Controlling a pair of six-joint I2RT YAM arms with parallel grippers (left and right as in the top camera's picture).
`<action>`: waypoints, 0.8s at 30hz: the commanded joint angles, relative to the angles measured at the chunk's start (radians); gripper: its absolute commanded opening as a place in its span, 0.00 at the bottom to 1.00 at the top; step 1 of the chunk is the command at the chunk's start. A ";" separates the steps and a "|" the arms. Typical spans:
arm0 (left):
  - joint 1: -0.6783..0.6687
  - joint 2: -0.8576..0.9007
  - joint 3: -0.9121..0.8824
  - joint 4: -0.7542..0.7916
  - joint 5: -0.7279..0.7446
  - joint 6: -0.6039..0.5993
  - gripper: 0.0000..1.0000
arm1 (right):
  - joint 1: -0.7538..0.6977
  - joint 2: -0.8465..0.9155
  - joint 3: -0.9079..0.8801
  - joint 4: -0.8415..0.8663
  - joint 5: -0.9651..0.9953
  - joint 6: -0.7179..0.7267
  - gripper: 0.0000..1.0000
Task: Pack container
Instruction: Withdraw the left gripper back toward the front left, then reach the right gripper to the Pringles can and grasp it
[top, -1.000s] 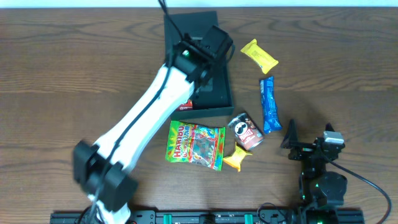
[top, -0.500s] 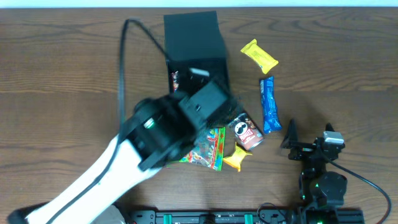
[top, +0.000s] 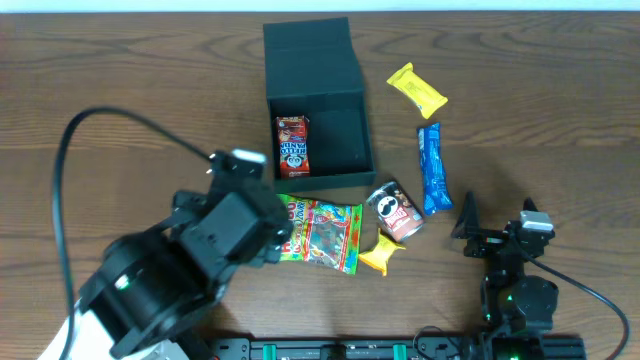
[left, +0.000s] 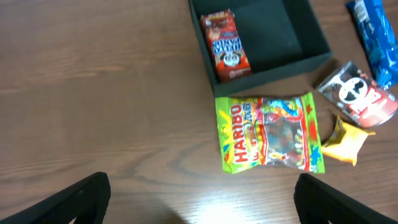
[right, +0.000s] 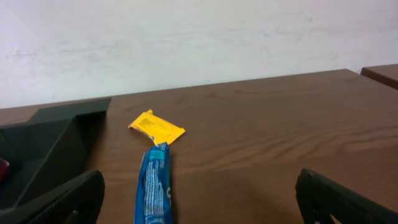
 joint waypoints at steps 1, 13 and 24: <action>0.053 -0.082 -0.111 0.021 0.055 0.049 0.95 | -0.005 -0.006 -0.002 -0.004 0.003 0.011 0.99; 0.072 -0.130 -0.274 0.158 0.231 0.140 0.95 | -0.005 -0.006 -0.002 -0.004 0.003 0.011 0.99; 0.072 -0.118 -0.275 0.175 0.152 0.140 0.95 | -0.005 -0.006 -0.002 -0.003 0.002 0.011 0.99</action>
